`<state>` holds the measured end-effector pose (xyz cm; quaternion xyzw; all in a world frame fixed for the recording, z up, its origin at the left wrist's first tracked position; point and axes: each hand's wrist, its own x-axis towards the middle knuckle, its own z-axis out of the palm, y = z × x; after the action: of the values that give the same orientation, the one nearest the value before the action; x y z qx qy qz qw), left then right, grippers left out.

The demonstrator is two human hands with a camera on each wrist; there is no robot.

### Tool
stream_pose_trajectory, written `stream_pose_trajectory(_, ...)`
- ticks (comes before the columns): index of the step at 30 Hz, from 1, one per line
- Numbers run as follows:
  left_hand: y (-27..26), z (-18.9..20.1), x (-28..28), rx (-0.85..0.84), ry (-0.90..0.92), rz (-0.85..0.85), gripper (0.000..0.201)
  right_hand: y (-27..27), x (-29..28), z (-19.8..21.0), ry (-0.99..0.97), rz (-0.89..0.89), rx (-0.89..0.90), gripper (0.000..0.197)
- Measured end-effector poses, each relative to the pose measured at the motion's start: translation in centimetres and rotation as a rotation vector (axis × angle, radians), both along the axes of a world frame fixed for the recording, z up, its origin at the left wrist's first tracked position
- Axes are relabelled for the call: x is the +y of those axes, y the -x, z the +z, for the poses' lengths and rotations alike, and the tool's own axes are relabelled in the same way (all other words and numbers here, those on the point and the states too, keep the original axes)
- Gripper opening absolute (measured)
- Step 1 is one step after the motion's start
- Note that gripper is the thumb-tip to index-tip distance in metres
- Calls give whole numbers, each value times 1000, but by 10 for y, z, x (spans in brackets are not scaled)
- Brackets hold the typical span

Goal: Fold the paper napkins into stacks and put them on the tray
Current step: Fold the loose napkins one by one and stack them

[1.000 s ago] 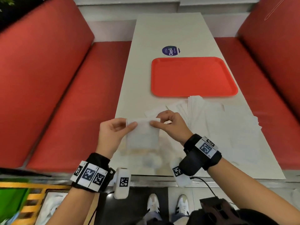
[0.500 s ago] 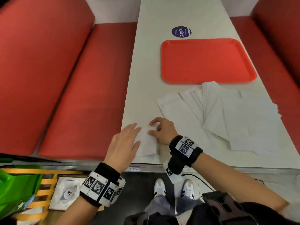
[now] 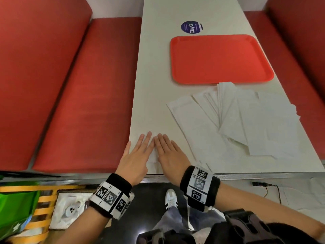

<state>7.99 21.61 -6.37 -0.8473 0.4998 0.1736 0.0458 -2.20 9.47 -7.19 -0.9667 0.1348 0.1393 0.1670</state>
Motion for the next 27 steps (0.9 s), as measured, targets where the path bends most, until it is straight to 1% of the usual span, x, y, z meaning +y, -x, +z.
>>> stream_pose_trajectory(4,-5,0,-3,35,-25,27,80,1,-6,-5,-66,-31,-41,61)
stream_pose_trajectory(8,-5,12,-12,83,-15,58,73,8,-25,16,-95,-28,-52,63)
stream_pose_trajectory(10,-3,19,-19,69,-4,87,75,17,-45,31,-96,-111,-116,60)
stream_pose_trajectory(12,2,29,-30,65,55,102,71,29,-72,44,-78,-236,-189,51)
stream_pose_trajectory(14,11,40,-48,142,150,110,60,47,-103,51,-44,-363,-222,40)
stream_pose_trajectory(16,20,45,-71,244,261,88,53,67,-135,54,3,-492,-218,36)
stream_pose_trajectory(18,30,44,-100,370,363,64,47,90,-163,54,46,-633,-184,39)
stream_pose_trajectory(20,43,40,-133,465,453,55,41,109,-186,51,64,-746,-158,46)
stream_pose_trajectory(23,64,40,-185,587,542,90,31,126,-208,41,10,-820,-146,60)
stream_pose_trajectory(25,76,38,-216,690,562,168,24,127,-212,33,-65,-833,-147,64)
stream_pose_trajectory(27,87,32,-247,768,566,252,21,130,-218,27,-116,-852,-185,65)
